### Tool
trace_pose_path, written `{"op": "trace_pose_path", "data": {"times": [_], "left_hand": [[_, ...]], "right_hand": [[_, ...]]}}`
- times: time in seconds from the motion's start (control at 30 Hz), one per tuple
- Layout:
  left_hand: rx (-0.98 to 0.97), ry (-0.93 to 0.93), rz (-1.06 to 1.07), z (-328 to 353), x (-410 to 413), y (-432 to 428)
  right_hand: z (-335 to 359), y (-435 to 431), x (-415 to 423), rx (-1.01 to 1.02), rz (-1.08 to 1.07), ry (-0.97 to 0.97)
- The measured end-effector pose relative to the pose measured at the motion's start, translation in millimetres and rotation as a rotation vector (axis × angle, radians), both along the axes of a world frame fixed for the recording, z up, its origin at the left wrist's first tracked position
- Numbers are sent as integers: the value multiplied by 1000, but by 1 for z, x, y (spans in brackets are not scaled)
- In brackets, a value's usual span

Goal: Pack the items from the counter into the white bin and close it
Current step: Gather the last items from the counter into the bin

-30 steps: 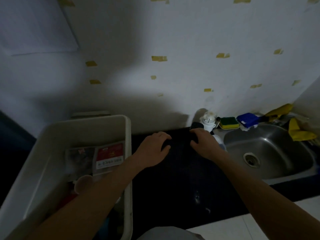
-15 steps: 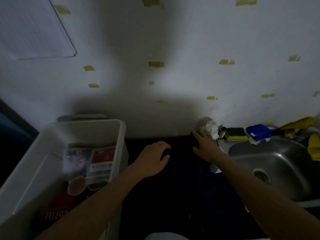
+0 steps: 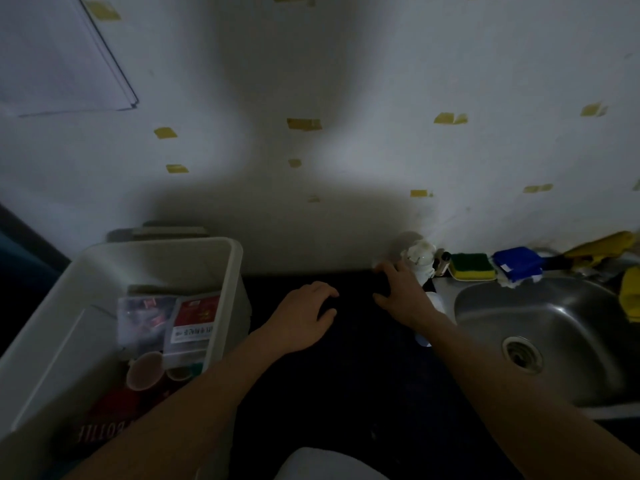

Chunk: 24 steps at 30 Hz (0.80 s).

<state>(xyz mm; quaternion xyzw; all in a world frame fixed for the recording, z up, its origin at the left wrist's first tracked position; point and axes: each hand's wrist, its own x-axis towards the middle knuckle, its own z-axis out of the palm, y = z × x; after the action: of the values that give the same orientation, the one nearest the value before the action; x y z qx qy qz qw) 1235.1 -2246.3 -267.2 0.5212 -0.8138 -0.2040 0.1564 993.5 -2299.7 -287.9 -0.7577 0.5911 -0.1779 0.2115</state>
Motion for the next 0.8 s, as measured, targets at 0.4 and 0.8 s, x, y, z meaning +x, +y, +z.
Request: {"op": "trace_pose_path", "data": {"times": [0.4, 0.8], "left_hand": [[-129, 193, 105, 22, 21, -5], [-365, 203, 156, 82, 107, -5]], "right_hand": [[83, 21, 61, -344, -46, -378], [135, 47, 159, -540, 177, -563]]}}
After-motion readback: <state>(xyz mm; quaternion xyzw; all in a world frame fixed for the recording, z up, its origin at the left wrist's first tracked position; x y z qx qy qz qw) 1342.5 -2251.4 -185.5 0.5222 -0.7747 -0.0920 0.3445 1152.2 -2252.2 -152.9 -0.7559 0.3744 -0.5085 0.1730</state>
